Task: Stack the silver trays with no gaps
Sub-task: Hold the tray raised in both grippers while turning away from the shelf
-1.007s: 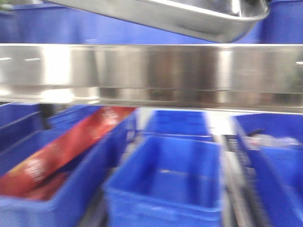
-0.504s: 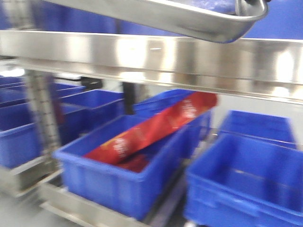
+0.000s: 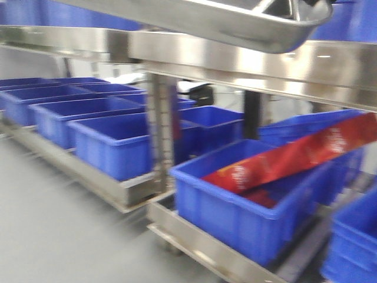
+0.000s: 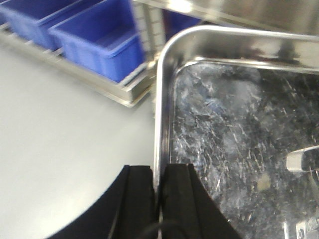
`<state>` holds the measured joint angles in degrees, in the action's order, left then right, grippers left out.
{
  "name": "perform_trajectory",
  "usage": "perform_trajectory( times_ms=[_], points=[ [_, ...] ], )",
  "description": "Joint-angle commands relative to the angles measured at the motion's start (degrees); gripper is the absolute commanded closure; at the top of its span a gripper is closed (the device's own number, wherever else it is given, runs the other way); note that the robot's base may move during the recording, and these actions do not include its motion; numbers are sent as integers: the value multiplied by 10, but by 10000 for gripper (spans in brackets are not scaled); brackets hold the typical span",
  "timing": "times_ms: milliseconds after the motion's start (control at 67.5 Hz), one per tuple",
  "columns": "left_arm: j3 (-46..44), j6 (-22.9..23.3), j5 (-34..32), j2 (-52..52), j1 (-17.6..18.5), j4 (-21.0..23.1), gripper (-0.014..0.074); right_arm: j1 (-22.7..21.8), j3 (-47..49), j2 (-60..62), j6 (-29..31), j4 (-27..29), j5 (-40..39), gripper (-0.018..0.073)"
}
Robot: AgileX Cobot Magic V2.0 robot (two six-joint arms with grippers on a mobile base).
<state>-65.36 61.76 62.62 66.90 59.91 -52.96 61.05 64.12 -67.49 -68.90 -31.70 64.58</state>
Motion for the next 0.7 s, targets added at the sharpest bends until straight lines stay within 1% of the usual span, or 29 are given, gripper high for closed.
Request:
perform_trajectory(
  times_ms=[0, 681],
  points=[
    [0, -2, 8, -3, 0, -33, 605, 3, 4, 7, 7, -16, -5, 564],
    [0, -2, 8, -3, 0, -33, 605, 3, 4, 7, 7, -16, -5, 564]
  ],
)
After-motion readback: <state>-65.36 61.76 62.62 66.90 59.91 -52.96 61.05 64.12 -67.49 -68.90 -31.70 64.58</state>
